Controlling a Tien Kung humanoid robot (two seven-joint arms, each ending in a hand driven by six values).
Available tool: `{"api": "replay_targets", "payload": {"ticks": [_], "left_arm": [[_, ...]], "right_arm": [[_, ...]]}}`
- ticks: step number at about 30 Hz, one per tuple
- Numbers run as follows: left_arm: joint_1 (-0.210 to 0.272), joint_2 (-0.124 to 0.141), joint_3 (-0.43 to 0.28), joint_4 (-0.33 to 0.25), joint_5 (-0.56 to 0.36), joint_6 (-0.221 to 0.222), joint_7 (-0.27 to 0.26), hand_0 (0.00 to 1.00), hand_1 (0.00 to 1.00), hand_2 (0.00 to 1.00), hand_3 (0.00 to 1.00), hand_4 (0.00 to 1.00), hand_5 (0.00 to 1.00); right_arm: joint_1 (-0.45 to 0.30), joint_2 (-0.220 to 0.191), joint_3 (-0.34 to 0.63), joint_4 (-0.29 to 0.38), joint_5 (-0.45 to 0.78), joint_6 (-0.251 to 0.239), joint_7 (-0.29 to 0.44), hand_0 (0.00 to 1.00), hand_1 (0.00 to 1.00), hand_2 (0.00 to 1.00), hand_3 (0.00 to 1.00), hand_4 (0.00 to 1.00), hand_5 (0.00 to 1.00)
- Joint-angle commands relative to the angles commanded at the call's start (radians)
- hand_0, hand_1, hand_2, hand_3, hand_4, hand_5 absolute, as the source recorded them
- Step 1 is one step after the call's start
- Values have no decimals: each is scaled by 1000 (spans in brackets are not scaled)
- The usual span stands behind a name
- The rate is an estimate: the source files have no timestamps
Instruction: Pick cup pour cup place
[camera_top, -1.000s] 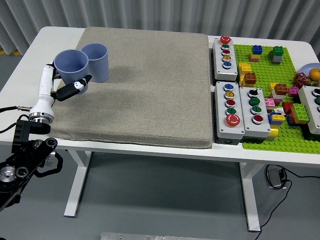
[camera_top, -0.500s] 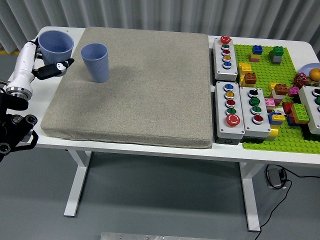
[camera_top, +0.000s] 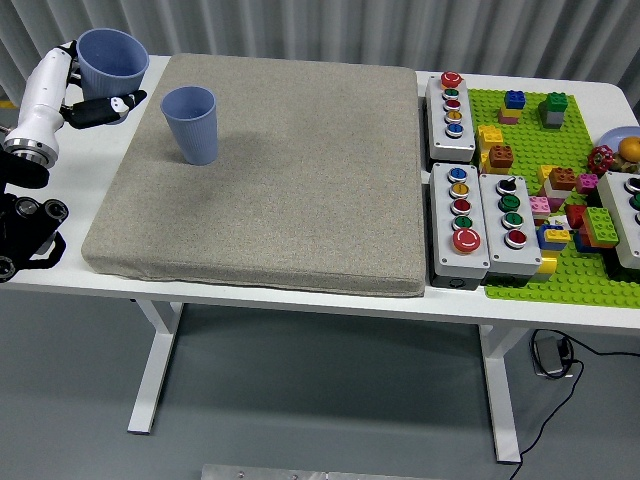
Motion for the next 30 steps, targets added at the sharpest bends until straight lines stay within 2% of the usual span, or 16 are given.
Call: {"api": "replay_targets", "payload": {"ticks": [18,24,30], "left_arm": [[-56,5,62,53,81,0,25,485,510,509,544,740,71],[-82,9,86,70,160,-6,48,486,510,509,539,739,72],[-108,13,118,100,200,-17,67,486,508,509,540,738,71]], "right_arm": [[8,-2,-2,0,1,-1,0,675,604,585,593,2,144],[9,-3,-5,0,5,-2,1,675,604,585,593,2,144],[10,-4,-7,0,6,-3,0,675,604,586,593,2,145]]}}
